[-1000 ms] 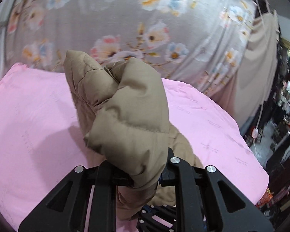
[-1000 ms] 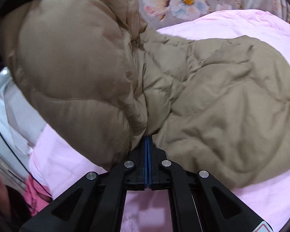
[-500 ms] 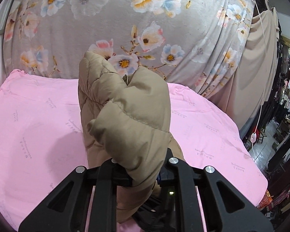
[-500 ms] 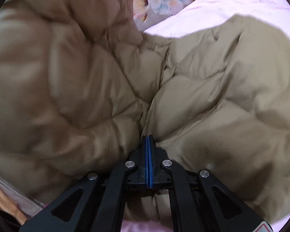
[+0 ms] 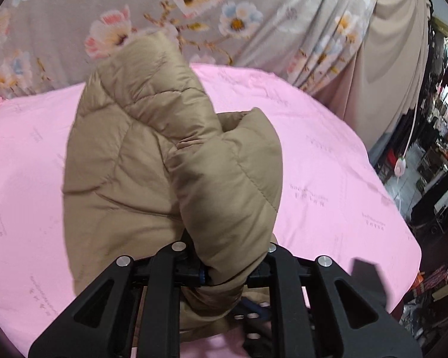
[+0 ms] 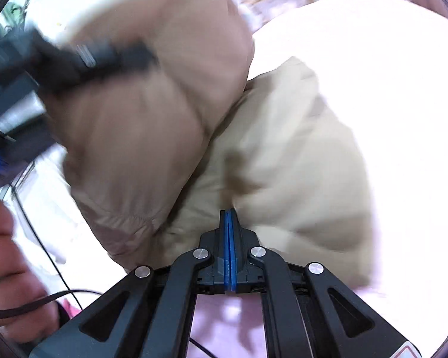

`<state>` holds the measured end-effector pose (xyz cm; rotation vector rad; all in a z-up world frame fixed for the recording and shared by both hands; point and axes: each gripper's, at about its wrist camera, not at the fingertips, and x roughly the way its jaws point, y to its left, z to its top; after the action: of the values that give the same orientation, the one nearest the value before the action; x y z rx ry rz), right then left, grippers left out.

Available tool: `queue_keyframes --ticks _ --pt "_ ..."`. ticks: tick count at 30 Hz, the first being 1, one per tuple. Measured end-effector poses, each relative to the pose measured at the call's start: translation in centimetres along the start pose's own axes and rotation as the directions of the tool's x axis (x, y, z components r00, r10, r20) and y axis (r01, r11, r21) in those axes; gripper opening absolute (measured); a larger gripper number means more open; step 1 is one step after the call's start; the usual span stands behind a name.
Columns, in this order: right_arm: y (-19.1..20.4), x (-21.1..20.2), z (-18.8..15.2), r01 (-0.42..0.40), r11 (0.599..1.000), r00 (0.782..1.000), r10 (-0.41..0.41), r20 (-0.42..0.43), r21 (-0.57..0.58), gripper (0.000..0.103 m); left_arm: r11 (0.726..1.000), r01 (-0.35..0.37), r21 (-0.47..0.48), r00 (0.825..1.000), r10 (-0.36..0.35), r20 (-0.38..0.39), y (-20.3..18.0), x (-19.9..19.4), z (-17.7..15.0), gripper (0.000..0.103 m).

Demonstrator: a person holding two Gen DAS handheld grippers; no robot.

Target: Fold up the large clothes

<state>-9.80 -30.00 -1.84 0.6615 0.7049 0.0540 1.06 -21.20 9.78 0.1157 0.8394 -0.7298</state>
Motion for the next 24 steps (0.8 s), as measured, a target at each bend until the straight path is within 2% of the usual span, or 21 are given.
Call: queue_keyframes --ticks 2,4,6,11,13,15,17,19,21,23,24 --pt "-1.2 -1.5 -0.3 0.047 0.999 0.999 -0.047 0.023 0.001 0.004 1.000 -0.005 0.009 0.999 0.005 -0.041 -0.7 1.9 -0.7 0.016" --pt "-1.7 -2.7 -0.7 0.142 0.989 0.989 -0.140 0.055 -0.032 0.004 0.999 -0.029 0.027 0.997 0.030 -0.064 -1.4 3.1 -1.5 0.017" --pt "-2.0 -3.1 -0.9 0.195 0.980 0.979 -0.191 0.069 -0.048 0.005 0.998 -0.048 0.037 0.995 0.051 -0.080 -1.9 4.1 -2.1 0.019" --pt "-2.3 -3.8 -1.4 0.265 0.962 0.962 -0.259 0.093 -0.069 0.006 0.992 -0.098 0.075 0.990 0.105 -0.096 -3.2 5.1 -3.1 0.025" --pt "-2.2 -4.7 -1.3 0.279 0.958 0.956 -0.270 0.113 -0.070 0.006 0.994 -0.084 0.072 0.991 0.091 -0.095 -3.3 4.0 -3.1 0.029" --pt "-2.8 -5.6 -0.9 0.303 0.950 0.947 -0.291 0.137 -0.071 0.006 0.998 -0.036 0.054 0.995 0.040 -0.087 -3.2 2.3 -2.8 0.039" --pt "-2.9 -6.0 0.0 0.329 0.941 0.935 -0.313 0.169 -0.079 0.007 0.999 0.037 0.033 0.996 -0.034 -0.081 -2.8 -0.1 -2.4 0.054" --pt "-2.7 -6.6 0.9 0.339 0.937 0.926 -0.316 0.206 -0.088 0.008 0.997 0.072 0.016 0.996 -0.071 -0.056 -2.1 -2.3 -2.1 0.058" --pt "-1.9 -7.4 1.8 0.347 0.932 0.916 -0.312 0.253 -0.107 0.009 0.998 0.069 -0.003 0.998 -0.069 -0.008 -0.8 -4.9 -1.7 0.059" --pt "-0.1 -8.7 2.4 0.344 0.928 0.907 -0.290 0.305 -0.141 0.022 0.998 0.051 -0.036 0.998 -0.049 0.037 1.0 -6.8 -1.0 0.060" --pt "0.7 -9.1 2.9 0.341 0.927 0.904 -0.277 0.325 -0.158 0.037 0.998 0.031 -0.051 0.998 -0.028 0.050 1.8 -7.4 -0.6 0.060"
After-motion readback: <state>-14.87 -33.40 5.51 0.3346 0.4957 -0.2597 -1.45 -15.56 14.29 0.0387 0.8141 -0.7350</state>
